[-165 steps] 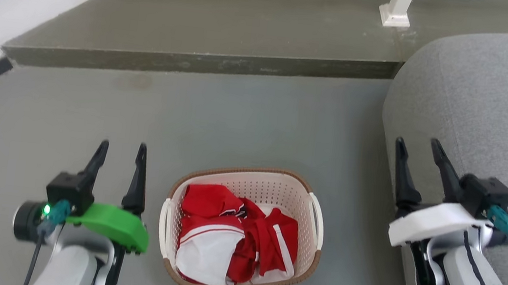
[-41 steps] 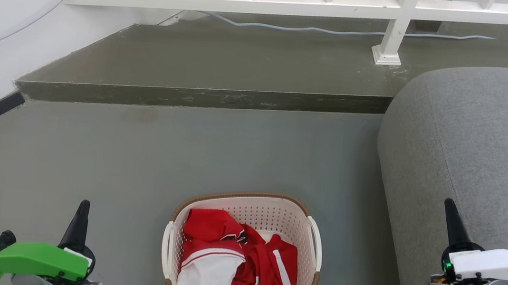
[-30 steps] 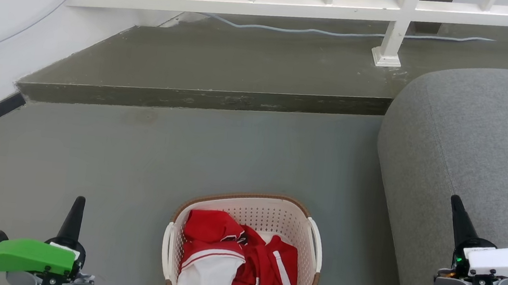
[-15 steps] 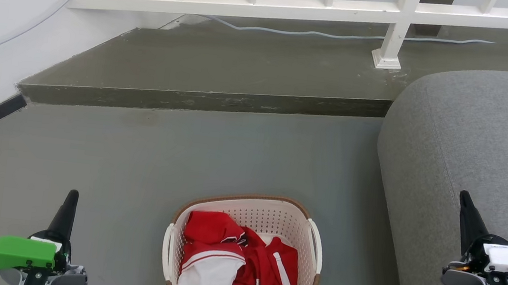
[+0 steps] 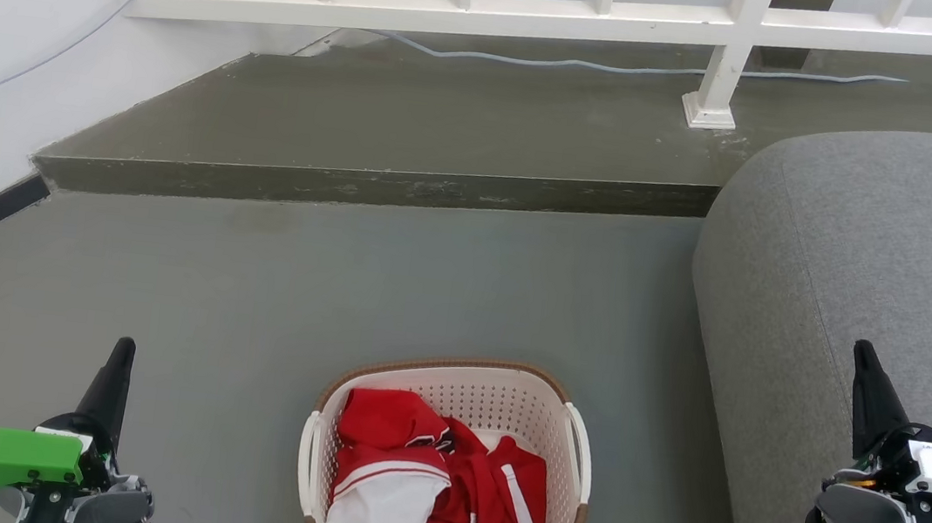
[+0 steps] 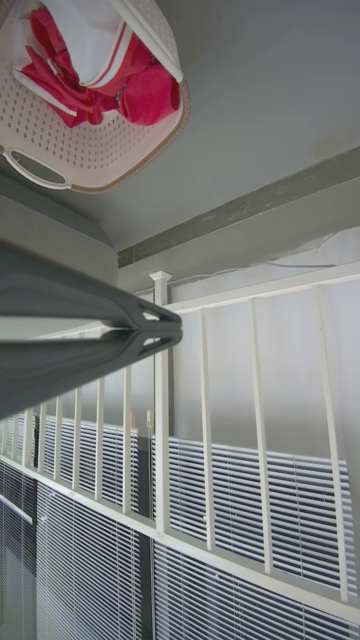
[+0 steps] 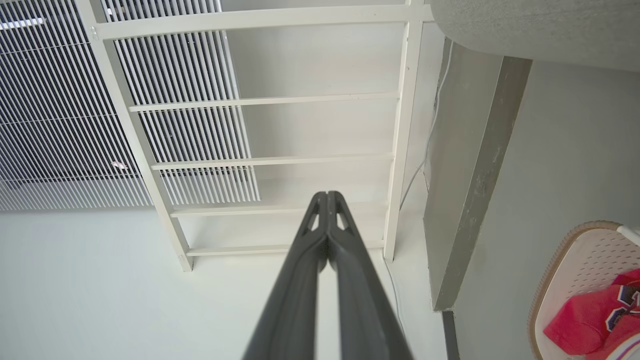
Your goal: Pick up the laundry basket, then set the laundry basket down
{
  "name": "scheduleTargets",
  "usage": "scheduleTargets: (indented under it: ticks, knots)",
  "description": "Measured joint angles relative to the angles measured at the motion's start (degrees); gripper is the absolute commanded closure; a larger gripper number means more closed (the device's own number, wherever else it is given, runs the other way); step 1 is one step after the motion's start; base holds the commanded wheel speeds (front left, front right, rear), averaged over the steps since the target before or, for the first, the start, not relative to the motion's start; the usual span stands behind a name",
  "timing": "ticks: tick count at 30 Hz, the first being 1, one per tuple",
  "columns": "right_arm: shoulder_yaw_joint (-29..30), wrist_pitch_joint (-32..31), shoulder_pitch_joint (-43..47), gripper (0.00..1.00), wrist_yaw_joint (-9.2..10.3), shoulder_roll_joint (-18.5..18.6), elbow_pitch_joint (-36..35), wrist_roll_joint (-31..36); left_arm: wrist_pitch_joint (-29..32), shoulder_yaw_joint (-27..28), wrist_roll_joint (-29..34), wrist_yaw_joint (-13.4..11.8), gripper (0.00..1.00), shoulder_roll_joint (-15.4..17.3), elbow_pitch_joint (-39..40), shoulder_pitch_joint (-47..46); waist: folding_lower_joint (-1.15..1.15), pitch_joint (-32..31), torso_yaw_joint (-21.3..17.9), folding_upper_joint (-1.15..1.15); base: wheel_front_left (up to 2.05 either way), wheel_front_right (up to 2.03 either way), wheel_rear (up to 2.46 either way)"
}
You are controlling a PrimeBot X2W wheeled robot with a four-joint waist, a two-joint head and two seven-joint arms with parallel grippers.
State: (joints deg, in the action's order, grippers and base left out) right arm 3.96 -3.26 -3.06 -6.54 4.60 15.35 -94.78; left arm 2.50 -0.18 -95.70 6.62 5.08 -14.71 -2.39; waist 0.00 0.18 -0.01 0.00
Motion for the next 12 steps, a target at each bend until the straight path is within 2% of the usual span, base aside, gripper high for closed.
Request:
scheduleTargets:
  ticks: [12]
  knots:
    - [0.07, -0.07, 0.0, 1.0, -0.01, 0.0, 0.19, 0.0, 0.07, 0.04, 0.0, 0.01, 1.0, -0.01, -0.32, -0.03, 0.0, -0.01, 0.0, 0.0, 0.0, 0.0, 0.0]
